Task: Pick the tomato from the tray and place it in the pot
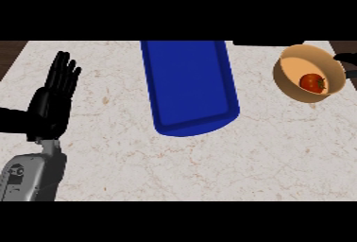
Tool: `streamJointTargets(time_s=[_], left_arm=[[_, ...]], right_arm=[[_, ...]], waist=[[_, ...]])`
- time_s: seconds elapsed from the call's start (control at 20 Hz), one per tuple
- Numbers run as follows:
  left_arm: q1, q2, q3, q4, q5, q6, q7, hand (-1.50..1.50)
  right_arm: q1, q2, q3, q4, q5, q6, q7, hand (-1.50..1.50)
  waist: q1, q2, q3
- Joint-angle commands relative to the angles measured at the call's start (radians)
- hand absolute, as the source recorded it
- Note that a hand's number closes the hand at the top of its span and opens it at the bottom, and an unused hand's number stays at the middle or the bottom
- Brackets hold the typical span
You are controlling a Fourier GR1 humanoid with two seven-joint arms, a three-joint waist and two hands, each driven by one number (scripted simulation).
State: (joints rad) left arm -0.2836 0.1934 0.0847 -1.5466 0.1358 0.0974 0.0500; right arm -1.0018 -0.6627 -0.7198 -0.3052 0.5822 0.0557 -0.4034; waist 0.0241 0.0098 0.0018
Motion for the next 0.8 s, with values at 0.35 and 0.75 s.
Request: streamJointTargets(time_s=[0.35, 0.75], left_arm=[[-0.035, -0.019, -0.013, -0.011, -0.018, 0.025, 0.032, 0.00], [-0.018, 0.000, 0.020, 0.064, 0.001, -0.023, -0.045, 0.00]], right_arm=[[0.062, -0.187, -0.148, 0.069, -0.165, 0.106, -0.079, -1.50], [0.194, -0.290, -0.194, 0.103, -0.215, 0.209, -0.174, -1.50]], waist=[[0.014, 0.007, 0.002], [0.008, 0.013, 0.003]])
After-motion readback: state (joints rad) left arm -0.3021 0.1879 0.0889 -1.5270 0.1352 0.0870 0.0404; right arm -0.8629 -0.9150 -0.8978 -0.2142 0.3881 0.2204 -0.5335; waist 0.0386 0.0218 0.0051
